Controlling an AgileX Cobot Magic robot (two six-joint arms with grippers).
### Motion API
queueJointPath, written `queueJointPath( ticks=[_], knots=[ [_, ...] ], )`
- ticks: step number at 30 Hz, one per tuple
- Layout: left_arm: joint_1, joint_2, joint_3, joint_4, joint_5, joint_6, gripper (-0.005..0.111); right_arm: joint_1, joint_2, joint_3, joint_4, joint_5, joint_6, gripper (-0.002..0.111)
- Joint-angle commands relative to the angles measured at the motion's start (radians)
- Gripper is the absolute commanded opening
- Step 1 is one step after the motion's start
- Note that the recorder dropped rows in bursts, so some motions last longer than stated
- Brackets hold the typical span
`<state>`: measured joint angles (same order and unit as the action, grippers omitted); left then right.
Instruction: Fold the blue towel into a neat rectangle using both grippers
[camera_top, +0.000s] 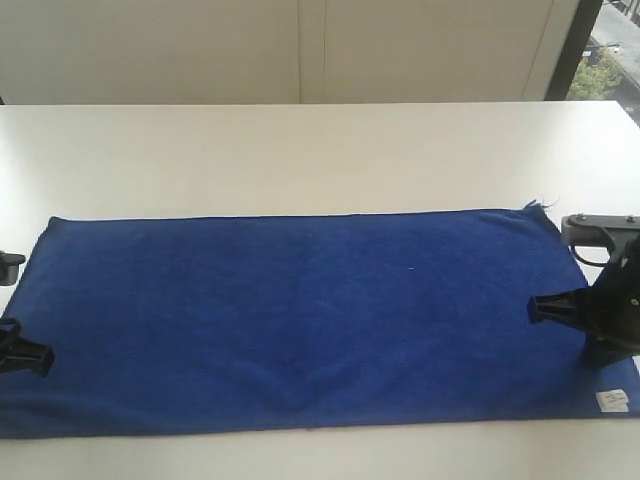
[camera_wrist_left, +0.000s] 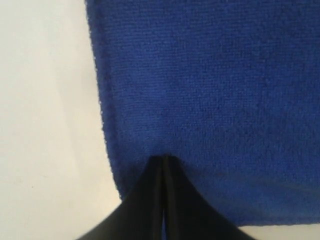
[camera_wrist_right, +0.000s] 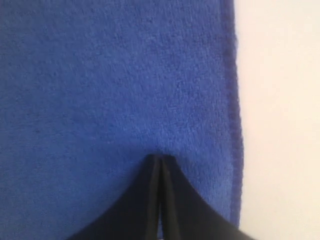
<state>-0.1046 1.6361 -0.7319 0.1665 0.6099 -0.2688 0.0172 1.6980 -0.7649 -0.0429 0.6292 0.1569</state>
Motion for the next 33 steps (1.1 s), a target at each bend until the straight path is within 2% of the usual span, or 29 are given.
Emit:
queueJointPath(
  ticks=[1,5,9,11,14,18,20,23,25,28,31,33],
  knots=[
    [0.000,-0.031,-0.015,0.016,0.023,0.011,0.000,-0.007,-0.063,-0.001,-0.013,-0.064,0.004,0.000],
    [0.000,-0.153,-0.015,0.029,0.006,0.011,0.000,-0.007,-0.172,-0.001,-0.013,-0.078,0.004,0.000],
    [0.000,-0.362,-0.015,0.029,-0.014,0.002,0.000,-0.007,-0.364,-0.001,-0.013,-0.061,0.002,0.000],
    [0.000,-0.428,-0.015,0.029,-0.021,-0.014,0.000,-0.007,-0.390,-0.006,-0.011,-0.043,0.002,0.000],
    [0.003,-0.425,-0.033,0.029,0.007,-0.014,0.000,-0.009,-0.318,-0.070,-0.011,0.014,-0.011,0.000],
    [0.003,-0.443,-0.131,0.019,0.137,0.012,0.000,-0.009,-0.213,-0.217,-0.001,0.140,-0.085,0.000],
    [0.003,-0.469,-0.185,0.010,0.185,0.027,0.000,-0.009,-0.187,-0.246,0.013,0.142,-0.112,0.000],
    [0.003,-0.519,-0.236,-0.104,0.265,0.136,0.000,-0.019,-0.144,-0.244,0.013,0.112,-0.112,0.000],
    [0.003,-0.567,-0.245,-0.182,0.297,0.208,0.000,-0.038,-0.104,-0.242,0.013,0.106,-0.112,0.000],
    [0.008,-0.621,-0.245,-0.195,0.307,0.236,0.000,-0.059,-0.049,-0.242,0.013,0.087,-0.110,0.000],
    [0.072,-0.627,-0.248,-0.202,0.303,0.262,0.000,-0.059,-0.011,-0.240,0.013,0.074,-0.112,0.000],
    [0.127,-0.608,-0.256,-0.268,0.316,0.311,0.000,-0.059,0.003,-0.240,0.013,0.069,-0.112,0.000]
  ],
)
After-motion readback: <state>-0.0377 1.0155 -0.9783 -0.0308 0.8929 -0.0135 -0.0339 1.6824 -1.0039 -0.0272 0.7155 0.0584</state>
